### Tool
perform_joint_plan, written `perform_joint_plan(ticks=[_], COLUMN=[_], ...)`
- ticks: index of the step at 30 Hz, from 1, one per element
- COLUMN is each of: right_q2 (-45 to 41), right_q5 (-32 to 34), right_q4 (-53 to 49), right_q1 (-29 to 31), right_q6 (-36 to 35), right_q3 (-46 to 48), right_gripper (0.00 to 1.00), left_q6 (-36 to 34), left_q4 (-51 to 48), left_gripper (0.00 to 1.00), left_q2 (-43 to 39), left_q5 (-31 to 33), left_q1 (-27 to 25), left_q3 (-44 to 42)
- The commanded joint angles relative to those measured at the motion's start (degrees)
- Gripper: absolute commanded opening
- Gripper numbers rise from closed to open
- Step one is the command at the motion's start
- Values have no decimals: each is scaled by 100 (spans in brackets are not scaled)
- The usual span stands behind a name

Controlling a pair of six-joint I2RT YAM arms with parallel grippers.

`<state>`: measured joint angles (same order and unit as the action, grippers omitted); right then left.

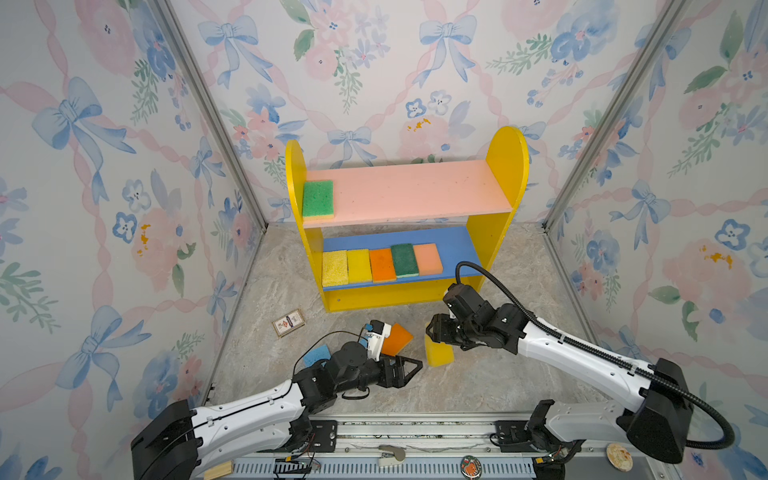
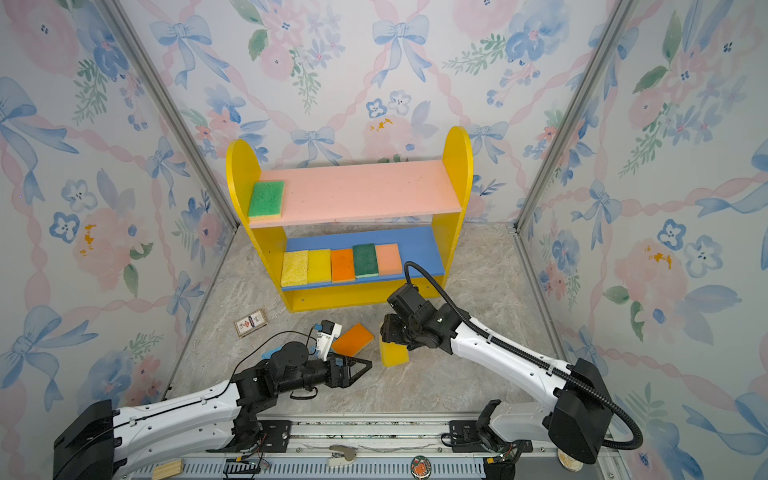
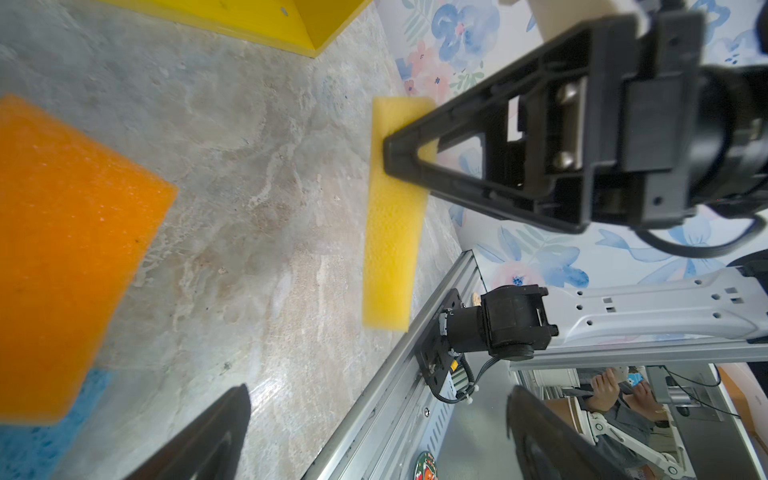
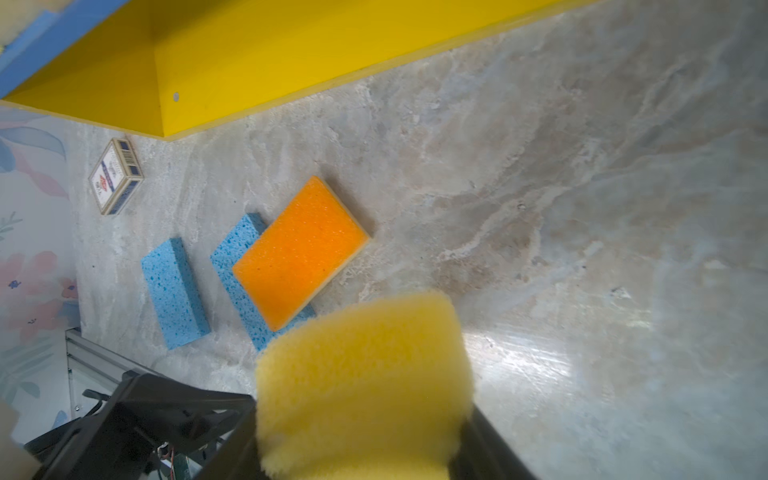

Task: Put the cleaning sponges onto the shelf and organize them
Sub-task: 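Hold the yellow sponge up to the left gripper while the left grips its edge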

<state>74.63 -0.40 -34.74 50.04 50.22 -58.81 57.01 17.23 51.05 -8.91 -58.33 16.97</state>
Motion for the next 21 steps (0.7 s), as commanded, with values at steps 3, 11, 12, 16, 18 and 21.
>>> perform_joint_plan(ticks=[3, 11, 12, 16, 18, 21], right_q2=[192, 267, 258, 237, 221, 194], right_q5=[-28, -42, -39, -52, -43, -60], right_q4=[313, 419, 424, 420, 408, 392], right_q1=[342, 553, 564, 585, 581, 575], right_q6=[269, 335, 343, 312, 282, 203], right_q3=[-359, -505, -509, -535, -544, -544], right_gripper=[58, 57, 56, 56, 56, 63], left_q6=[-168, -60, -40, 122, 216, 287], left_q4=[418, 666, 721, 831, 885, 990], left_gripper=[95, 70, 66, 48, 39, 33], left_q2=[283, 594, 641, 754, 753, 668], left_q5=[337, 574, 558, 546, 520, 428], left_q1=[-57, -49, -55, -13, 37, 98], left_q3=[255, 331, 334, 318, 290, 251])
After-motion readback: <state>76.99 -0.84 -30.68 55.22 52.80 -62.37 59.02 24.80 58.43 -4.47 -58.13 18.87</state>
